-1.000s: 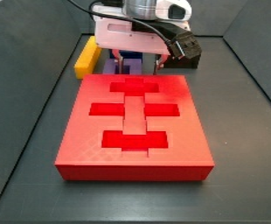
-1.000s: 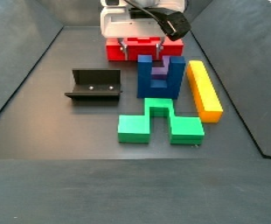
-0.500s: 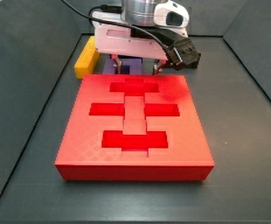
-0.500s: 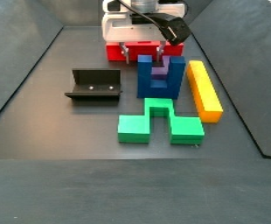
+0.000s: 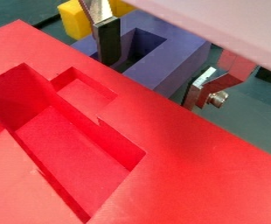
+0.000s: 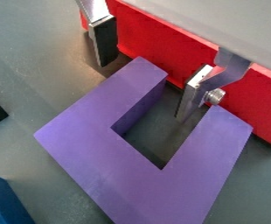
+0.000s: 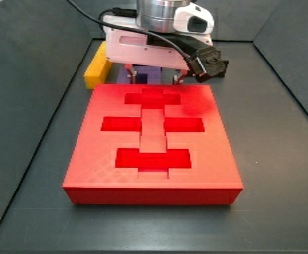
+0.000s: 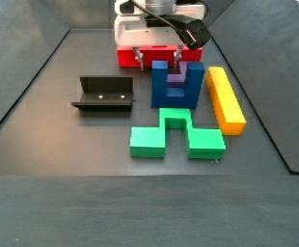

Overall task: Pick up the purple object. Move up. Place the purple object on the fixture. Regrasp the purple object. Move to above the board. Insert the purple object.
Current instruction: Pick up the purple object.

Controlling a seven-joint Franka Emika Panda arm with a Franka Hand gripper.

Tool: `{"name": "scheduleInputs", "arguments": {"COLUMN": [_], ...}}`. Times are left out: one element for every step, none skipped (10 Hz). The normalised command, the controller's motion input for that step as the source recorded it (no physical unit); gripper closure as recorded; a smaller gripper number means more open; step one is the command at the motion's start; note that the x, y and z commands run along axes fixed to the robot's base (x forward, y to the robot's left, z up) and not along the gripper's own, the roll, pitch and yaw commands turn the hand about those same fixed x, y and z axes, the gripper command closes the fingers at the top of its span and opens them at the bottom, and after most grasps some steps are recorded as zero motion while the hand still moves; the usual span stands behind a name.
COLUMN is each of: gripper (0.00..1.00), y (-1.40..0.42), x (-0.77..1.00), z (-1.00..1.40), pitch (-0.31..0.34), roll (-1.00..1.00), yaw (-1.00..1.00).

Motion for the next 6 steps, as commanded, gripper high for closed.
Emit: {"name": "scheduleInputs", "arguments": {"gripper": [0.00,0.00,0.00,0.00,0.00,0.00], "y": [0.02,0.00,0.00,0.00,0.00,0.00], "x": [0.00,0.00,0.00,0.00,0.00,0.00], "z": [0.00,0.00,0.00,0.00,0.00,0.00], "pitch": [0.000,0.000,0.000,0.000,0.000,0.000], "roll": [-0.02,-0.02,-0.01,-0.01,-0.01,-0.01], "yaw": [0.00,0.00,0.00,0.00,0.00,0.00]}}
